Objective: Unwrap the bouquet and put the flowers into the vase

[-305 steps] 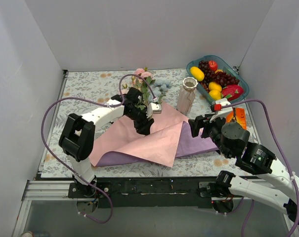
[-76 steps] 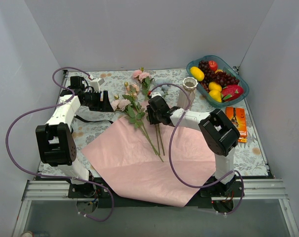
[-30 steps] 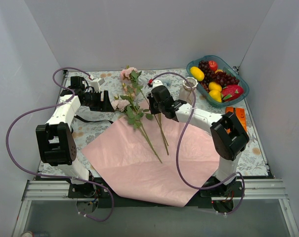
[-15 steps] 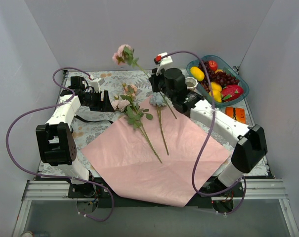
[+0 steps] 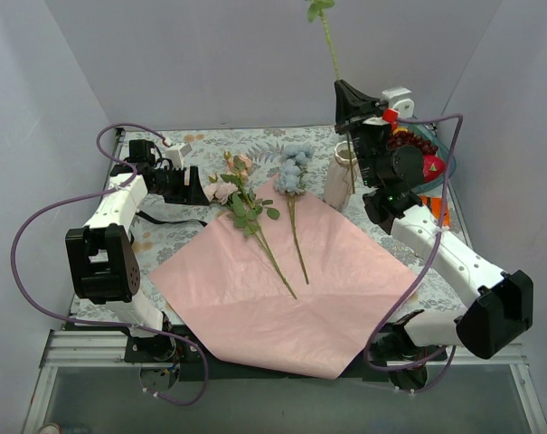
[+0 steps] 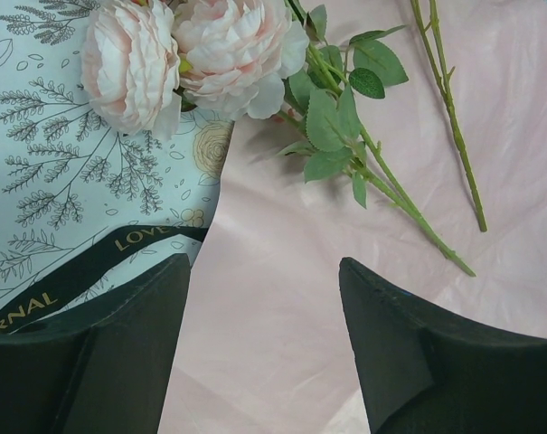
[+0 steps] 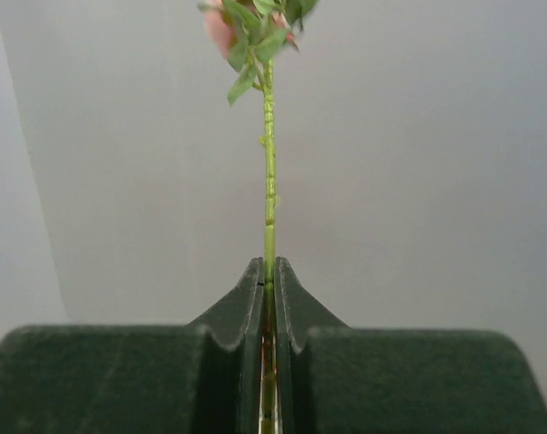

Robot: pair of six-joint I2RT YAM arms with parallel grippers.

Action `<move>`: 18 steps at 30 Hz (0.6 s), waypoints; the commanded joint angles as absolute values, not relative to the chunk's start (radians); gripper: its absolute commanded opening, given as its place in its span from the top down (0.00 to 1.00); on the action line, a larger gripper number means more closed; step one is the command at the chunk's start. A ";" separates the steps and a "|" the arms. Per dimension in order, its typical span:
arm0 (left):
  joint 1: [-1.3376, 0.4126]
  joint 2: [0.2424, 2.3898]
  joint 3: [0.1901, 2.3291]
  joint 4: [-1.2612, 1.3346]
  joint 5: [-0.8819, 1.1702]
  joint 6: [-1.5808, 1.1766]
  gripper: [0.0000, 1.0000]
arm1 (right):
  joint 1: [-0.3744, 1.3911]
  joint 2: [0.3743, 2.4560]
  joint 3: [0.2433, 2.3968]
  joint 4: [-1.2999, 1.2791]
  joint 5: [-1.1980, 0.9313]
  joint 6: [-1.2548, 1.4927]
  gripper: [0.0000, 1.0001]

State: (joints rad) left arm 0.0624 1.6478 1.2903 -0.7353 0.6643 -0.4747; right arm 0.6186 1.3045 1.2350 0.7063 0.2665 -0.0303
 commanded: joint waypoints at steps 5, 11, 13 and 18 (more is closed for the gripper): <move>0.066 1.664 1.364 -0.758 0.675 -0.465 0.33 | 0.418 1.431 1.121 1.472 0.006 0.000 0.99; 0.066 1.678 1.442 -0.788 0.713 -0.465 0.33 | 0.353 1.540 1.201 1.580 -0.067 0.164 0.99; 0.066 1.671 1.448 -0.788 0.719 -0.465 0.33 | 0.336 1.571 1.233 1.598 -0.067 0.198 0.99; 0.066 1.666 1.451 -0.810 0.704 -0.431 0.33 | 0.290 1.670 1.331 1.664 -0.124 0.259 0.99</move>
State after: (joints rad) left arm 0.0628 1.6863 1.4227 -0.7776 0.6895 -0.4675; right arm 0.3168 1.6287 1.2209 1.2411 -0.0696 0.1848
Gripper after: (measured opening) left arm 0.669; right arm 0.098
